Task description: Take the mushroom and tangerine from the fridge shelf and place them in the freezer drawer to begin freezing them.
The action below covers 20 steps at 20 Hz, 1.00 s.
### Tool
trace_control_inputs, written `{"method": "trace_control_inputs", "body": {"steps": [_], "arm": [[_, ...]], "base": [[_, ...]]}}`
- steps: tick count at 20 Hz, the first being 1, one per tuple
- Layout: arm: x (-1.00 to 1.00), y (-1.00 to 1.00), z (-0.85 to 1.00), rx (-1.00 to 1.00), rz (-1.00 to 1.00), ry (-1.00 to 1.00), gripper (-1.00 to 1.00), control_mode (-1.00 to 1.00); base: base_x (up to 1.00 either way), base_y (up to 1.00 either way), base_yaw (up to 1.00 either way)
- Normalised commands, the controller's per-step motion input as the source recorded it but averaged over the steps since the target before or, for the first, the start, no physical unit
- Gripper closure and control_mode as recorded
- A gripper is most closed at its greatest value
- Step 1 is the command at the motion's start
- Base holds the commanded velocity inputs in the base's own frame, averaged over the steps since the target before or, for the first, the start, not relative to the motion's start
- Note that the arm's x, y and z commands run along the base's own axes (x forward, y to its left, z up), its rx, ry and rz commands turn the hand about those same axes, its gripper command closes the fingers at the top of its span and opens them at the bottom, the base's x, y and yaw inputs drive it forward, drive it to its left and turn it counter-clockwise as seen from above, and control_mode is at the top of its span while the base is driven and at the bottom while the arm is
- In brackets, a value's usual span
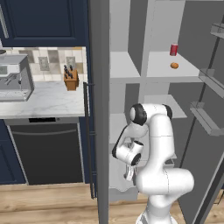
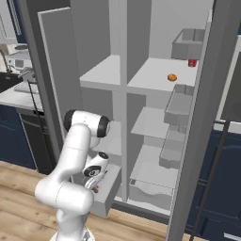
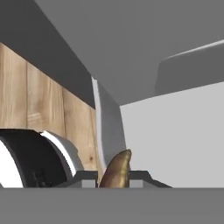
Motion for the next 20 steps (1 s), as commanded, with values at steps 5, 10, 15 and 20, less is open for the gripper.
{"method": "trace_control_inputs", "body": {"steps": [5, 10, 15, 20], "arm": [[0.08, 0.11, -0.22, 0.0, 0.02, 0.0, 1.0, -1.0], [0.28, 0.0, -0.36, 0.0, 0.01, 0.0, 1.0, -1.0], [0.29, 0.0, -0.38, 0.0, 0.01, 0.02, 1.0, -1.0], [0.28, 0.0, -0.36, 0.0, 0.02, 0.04, 1.0, -1.0]], "base": [[0.0, 0.0, 0.0], [0.0, 0.0, 0.0], [0.0, 0.0, 0.0], [0.0, 0.0, 0.0]]}}
